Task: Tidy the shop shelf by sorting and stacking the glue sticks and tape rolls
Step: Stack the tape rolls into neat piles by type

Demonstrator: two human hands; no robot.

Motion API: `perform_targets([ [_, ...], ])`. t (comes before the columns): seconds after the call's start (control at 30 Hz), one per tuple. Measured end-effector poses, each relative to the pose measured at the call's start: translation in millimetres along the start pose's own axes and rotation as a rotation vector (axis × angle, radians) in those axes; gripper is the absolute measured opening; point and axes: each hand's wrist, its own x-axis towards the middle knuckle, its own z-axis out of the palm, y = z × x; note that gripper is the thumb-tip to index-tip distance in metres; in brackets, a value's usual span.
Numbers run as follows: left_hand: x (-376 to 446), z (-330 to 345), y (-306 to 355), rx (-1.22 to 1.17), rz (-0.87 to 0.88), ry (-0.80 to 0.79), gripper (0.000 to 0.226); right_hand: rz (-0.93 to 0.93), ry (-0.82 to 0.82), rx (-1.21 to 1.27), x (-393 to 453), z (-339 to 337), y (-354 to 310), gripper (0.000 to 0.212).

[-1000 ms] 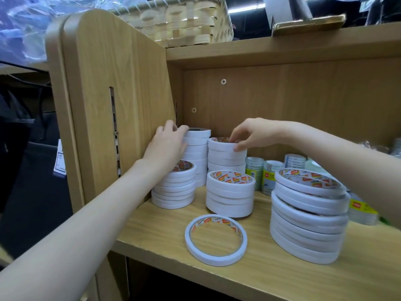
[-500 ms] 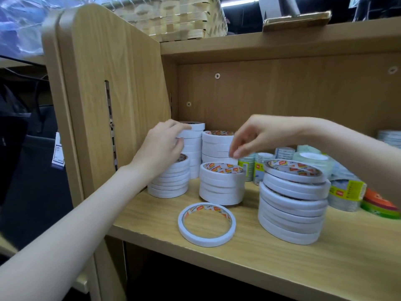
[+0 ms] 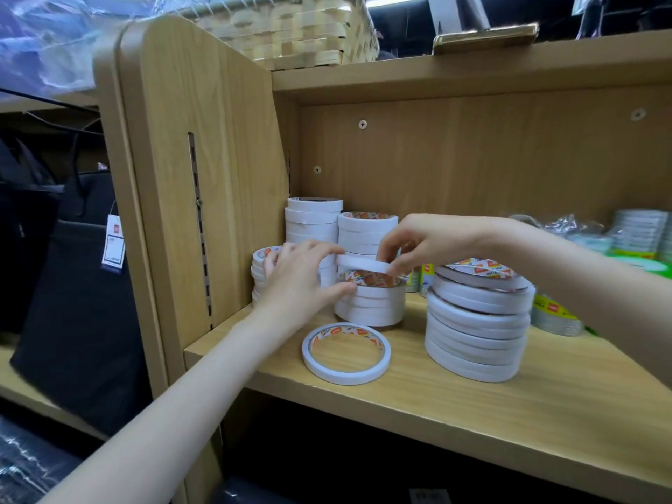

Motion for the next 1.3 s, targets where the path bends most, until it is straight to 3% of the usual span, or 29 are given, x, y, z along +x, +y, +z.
perform_targets([
  [0.1,-4,-6,-6,-0.017,-0.006,0.018,0.053,-0.001,0.076,0.008,-3,-8,0,0.007],
  [0.27,-15,-19,-37,0.012,-0.062,0.079,0.039,0.004,0.182,-0.013,-3,-15,-5,0.009],
  [0.47,-35,-32,-55,-0.094,-0.025,0.135,0.047,-0.043,0.322,-0.076,-5,-7,-20,0.013],
  [0.8,-86,-37,-65,-0.34,-0.063,0.19,0.04,-0.226,0.081,-0.107,12,50,-70,0.019],
  [0.9,-96,-38,-58,-0.415,-0.01,0.121,0.022,-0.209,0.046,-0.129,12,57,-73,0.021],
  [1.07,-98,-41,-59,-0.285,0.067,-0.149,0.036,-0.065,0.255,-0.079,-6,22,-51,0.026],
  [1.13,-96,-42,-59,-0.245,0.068,-0.173,0.026,0.046,0.167,-0.192,-10,12,-40,0.026],
  [1.23,-93,-45,-56,-0.276,0.038,-0.182,0.01,0.224,-0.116,-0.3,-8,18,-31,0.03],
  [1.3,-92,-45,-57,-0.272,0.035,-0.189,0.008,0.244,-0.179,-0.348,-1,23,-30,0.02],
])
